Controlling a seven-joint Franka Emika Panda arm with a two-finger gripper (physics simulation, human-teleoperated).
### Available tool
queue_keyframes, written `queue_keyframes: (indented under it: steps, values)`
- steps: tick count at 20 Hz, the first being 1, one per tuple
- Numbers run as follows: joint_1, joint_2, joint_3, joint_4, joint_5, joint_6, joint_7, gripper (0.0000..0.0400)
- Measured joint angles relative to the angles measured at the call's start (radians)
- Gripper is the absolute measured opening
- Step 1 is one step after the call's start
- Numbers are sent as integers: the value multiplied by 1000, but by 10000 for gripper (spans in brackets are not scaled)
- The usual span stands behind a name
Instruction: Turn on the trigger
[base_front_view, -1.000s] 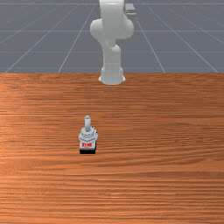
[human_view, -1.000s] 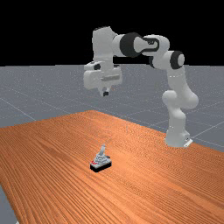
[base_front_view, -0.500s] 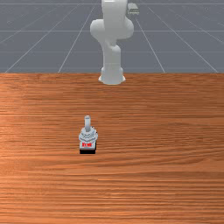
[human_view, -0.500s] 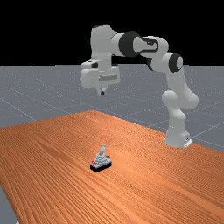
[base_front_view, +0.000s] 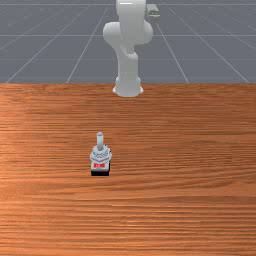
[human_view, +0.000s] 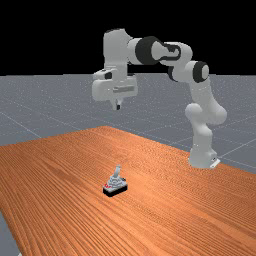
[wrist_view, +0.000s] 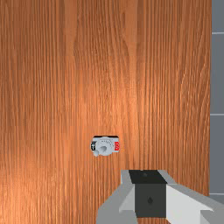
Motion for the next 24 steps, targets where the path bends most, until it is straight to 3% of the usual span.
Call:
queue_keyframes:
  steps: [7,10,13,14,15,16,17,18,19,20,24]
  values:
    - [-1,-10,3,-21,-2,18,-21,0]
    - [2,-121,0,-248,-6,310,8,0]
    - [2,-162,-1,-375,-11,476,15,0]
    - [2,-164,-1,-401,-10,492,14,0]
    - [10,-83,-9,-251,-3,260,85,0]
    - [12,-84,-11,-284,-4,293,101,0]
    - [24,-81,-15,-312,-72,319,54,0]
    - [5,-28,-1,-235,-6,234,19,0]
    - [5,14,-1,-177,-6,180,17,0]
    - [18,-64,-17,-357,-6,371,136,0]
    - [29,-31,-30,-444,-5,490,215,0]
